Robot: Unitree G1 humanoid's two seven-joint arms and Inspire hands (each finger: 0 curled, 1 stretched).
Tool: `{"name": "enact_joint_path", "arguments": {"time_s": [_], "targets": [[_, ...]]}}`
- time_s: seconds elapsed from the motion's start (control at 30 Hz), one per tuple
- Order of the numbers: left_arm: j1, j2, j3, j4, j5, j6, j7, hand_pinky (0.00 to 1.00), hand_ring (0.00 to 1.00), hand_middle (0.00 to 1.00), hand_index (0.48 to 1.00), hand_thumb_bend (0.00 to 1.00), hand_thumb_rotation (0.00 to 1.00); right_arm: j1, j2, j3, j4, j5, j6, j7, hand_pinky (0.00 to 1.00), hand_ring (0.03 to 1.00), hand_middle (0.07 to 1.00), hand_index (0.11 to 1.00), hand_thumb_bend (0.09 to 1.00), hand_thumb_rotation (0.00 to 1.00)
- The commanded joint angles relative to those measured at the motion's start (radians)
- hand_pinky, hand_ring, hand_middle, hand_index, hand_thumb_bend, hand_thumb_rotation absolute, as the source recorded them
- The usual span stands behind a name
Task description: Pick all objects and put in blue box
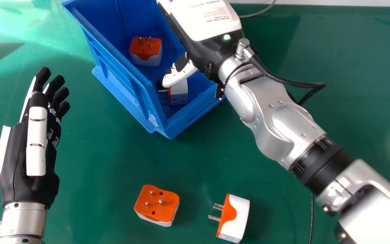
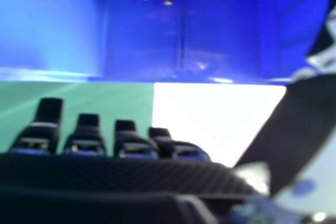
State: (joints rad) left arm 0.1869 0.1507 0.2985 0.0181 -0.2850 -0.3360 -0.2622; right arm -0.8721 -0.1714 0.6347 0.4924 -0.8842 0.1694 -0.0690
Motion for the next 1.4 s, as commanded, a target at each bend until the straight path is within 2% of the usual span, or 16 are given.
{"name": "enact_joint_path", "arguments": {"time_s": [0.0,0.2,0.33,0.43,0.53,0.63,0.77,0.87,1.0,1.13,1.3,1.37], "targets": [[-0.003,0.008,0.003,-0.010,0.005,-0.016,-0.001,0.94,0.93,0.94,0.951,0.49,0.95,0.011,-0.019,-0.010,-0.086,-0.037,0.011,0.007,0.88,0.955,0.995,0.976,0.820,0.35],[0.005,0.007,0.001,-0.016,0.008,-0.014,0.000,0.94,0.93,0.94,0.953,0.49,0.95,0.122,-0.090,-0.037,-0.315,-0.085,0.036,0.058,0.84,0.931,0.962,0.949,0.797,0.32],[0.002,0.008,-0.001,-0.015,-0.005,-0.003,-0.009,0.94,0.94,0.94,0.960,0.49,0.95,0.205,-0.145,-0.060,-0.471,-0.116,0.038,0.105,0.81,0.927,0.951,0.927,0.793,0.31],[0.002,0.008,-0.001,-0.015,-0.004,-0.001,-0.010,0.94,0.94,0.95,0.963,0.50,0.95,0.281,-0.174,-0.088,-0.590,-0.132,0.043,0.147,0.79,0.918,0.943,0.919,0.789,0.31],[0.004,0.005,0.000,-0.019,-0.010,0.005,-0.010,0.94,0.94,0.95,0.966,0.50,0.95,0.362,-0.202,-0.117,-0.709,-0.145,0.048,0.201,0.76,0.905,0.933,0.908,0.790,0.31],[0.008,0.004,0.000,-0.025,-0.005,0.008,-0.006,0.93,0.94,0.95,0.966,0.50,0.94,0.453,-0.223,-0.149,-0.820,-0.159,0.039,0.233,0.74,0.899,0.930,0.905,0.786,0.31],[0.010,0.007,0.000,-0.025,-0.005,0.006,-0.010,0.94,0.94,0.96,0.973,0.50,0.94,0.596,-0.245,-0.200,-0.965,-0.139,0.021,0.276,0.72,0.883,0.923,0.896,0.773,0.32],[0.013,0.007,-0.002,-0.032,-0.001,0.013,-0.006,0.94,0.94,0.96,0.974,0.50,0.94,0.685,-0.254,-0.234,-1.030,-0.130,-0.001,0.286,0.71,0.879,0.923,0.895,0.757,0.33],[0.013,0.008,-0.007,-0.035,-0.001,0.015,-0.012,0.94,0.95,0.96,0.975,0.50,0.95,0.821,-0.251,-0.275,-1.098,-0.132,-0.026,0.271,0.70,0.874,0.922,0.891,0.737,0.34],[0.015,0.005,-0.012,-0.035,0.000,0.008,-0.017,0.94,0.95,0.97,0.985,0.51,0.94,0.936,-0.233,-0.308,-1.135,-0.114,-0.056,0.239,0.70,0.865,0.915,0.887,0.720,0.34],[0.025,0.004,-0.009,-0.033,0.005,0.003,-0.013,0.93,0.95,0.97,0.988,0.52,0.93,1.080,-0.227,-0.334,-1.170,-0.104,-0.101,0.209,0.70,0.863,0.914,0.889,0.717,0.34],[0.030,0.003,-0.008,-0.032,0.002,0.000,-0.015,0.94,0.96,0.97,0.992,0.53,0.93,1.144,-0.225,-0.347,-1.168,-0.088,-0.129,0.177,0.71,0.870,0.921,0.899,0.708,0.36]]}}
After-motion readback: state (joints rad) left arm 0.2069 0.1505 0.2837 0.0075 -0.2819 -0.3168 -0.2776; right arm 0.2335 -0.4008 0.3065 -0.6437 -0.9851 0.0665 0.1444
